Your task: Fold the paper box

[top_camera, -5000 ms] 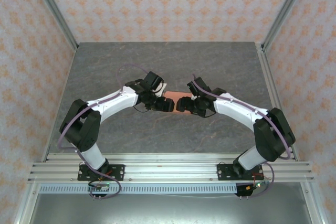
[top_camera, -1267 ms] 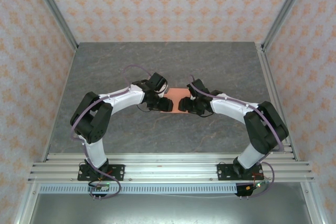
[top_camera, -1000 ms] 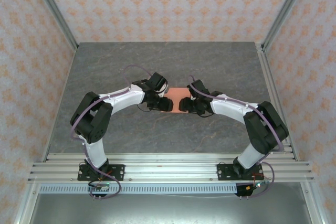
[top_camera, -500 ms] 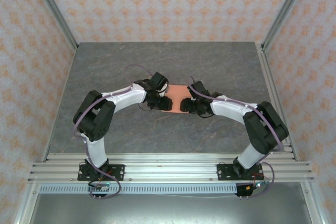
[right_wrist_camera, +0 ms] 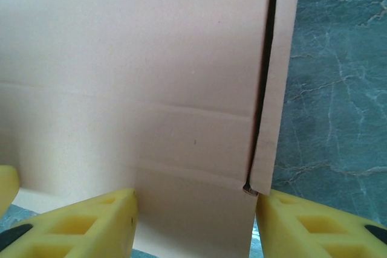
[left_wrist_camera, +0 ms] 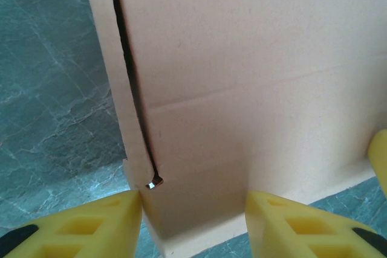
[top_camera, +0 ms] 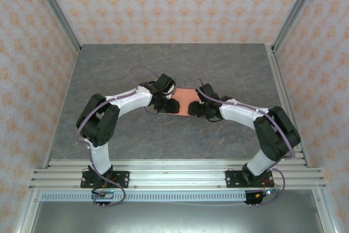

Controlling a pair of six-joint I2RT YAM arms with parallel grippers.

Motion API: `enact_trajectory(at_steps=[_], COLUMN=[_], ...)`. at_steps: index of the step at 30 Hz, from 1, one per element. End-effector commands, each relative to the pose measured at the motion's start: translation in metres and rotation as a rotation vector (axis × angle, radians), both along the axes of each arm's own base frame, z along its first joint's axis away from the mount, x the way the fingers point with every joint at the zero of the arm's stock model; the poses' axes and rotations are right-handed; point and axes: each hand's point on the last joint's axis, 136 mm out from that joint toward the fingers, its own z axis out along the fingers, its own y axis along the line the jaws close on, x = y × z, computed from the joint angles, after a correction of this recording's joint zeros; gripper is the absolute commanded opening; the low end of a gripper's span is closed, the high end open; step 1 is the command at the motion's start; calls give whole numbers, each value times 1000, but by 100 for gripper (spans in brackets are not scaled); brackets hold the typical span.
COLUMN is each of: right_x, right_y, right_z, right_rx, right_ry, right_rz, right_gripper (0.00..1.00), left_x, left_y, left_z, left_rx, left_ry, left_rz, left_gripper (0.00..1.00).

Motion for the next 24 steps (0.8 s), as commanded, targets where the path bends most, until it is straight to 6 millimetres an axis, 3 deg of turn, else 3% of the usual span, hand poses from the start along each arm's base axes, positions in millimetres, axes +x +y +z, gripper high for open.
enact_trajectory(at_steps=[1, 12, 24], right_x=[6, 6, 7], right_y=[1, 2, 0], right_z=[6, 5, 5], right_rx=[6, 12, 7], right_ry=[-27, -25, -28], right_rz=[0, -3, -9], right_gripper=[54, 54, 54], left_x=[9, 14, 24], left_y=[-12, -14, 2], left_z=[11, 5, -1], left_rx=[-62, -63, 35], left_ry=[-10, -12, -54], left_rz=[3, 11, 46], left_gripper=[49, 46, 39])
